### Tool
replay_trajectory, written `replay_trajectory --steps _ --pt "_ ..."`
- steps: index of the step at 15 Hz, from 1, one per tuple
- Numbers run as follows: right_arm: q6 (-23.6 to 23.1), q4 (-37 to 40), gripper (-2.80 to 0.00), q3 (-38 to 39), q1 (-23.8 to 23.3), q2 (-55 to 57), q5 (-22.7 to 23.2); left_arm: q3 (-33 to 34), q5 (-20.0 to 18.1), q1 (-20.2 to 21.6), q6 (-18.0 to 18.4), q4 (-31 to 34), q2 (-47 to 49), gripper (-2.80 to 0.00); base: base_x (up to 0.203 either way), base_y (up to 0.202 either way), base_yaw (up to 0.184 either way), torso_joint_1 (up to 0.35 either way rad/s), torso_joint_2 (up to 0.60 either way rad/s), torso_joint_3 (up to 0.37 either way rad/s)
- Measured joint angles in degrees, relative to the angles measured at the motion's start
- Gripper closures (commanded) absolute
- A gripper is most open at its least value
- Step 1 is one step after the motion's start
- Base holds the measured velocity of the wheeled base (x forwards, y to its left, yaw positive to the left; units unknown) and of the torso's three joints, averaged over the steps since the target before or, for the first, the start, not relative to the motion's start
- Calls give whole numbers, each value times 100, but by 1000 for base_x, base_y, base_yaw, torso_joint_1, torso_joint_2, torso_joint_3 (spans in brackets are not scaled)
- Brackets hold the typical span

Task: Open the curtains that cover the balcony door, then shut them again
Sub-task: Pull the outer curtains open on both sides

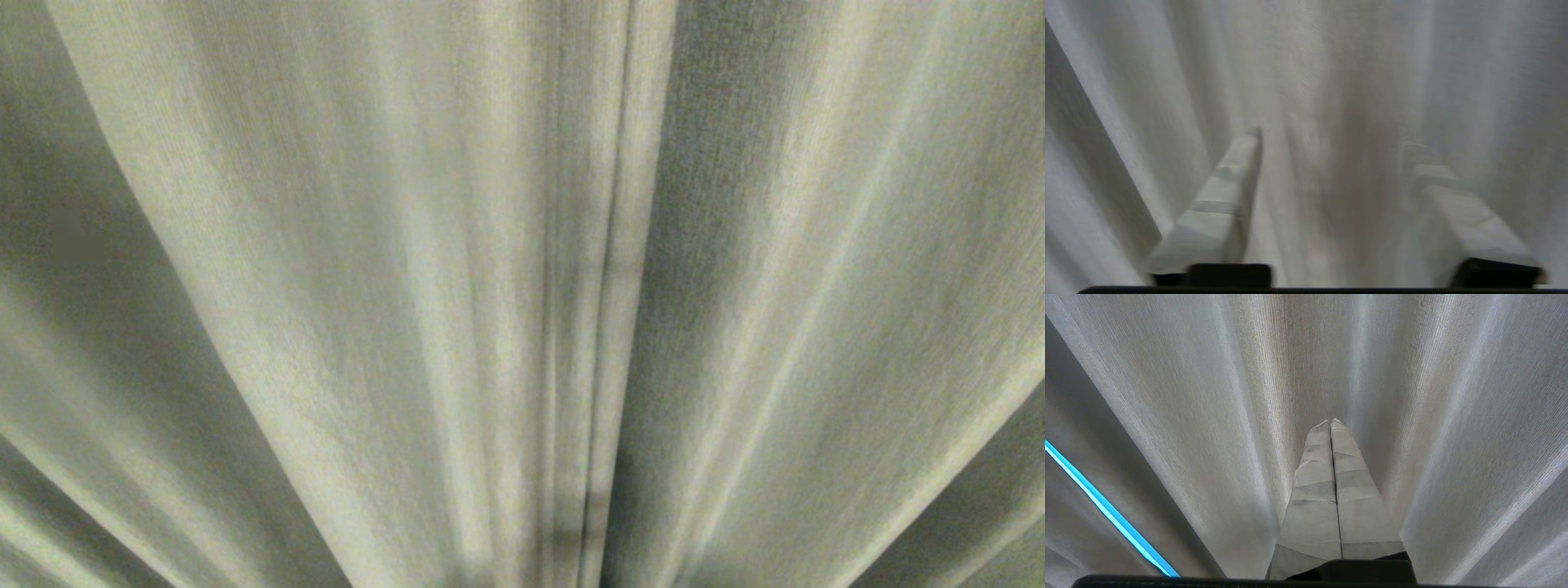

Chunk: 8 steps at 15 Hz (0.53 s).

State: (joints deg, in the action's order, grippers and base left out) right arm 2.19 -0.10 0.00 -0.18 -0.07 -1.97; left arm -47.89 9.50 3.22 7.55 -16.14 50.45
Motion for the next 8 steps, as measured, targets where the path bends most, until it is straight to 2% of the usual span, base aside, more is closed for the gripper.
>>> replay_trajectory --steps 4,8 --pt "1 0 0 0 0 0 0 -156 180 43 13 -31 250 -280 0 0 0 0 0 0" --pt "2 -1 0 0 0 0 0 -118 342 52 140 -325 328 -280 0 0 0 0 0 0"
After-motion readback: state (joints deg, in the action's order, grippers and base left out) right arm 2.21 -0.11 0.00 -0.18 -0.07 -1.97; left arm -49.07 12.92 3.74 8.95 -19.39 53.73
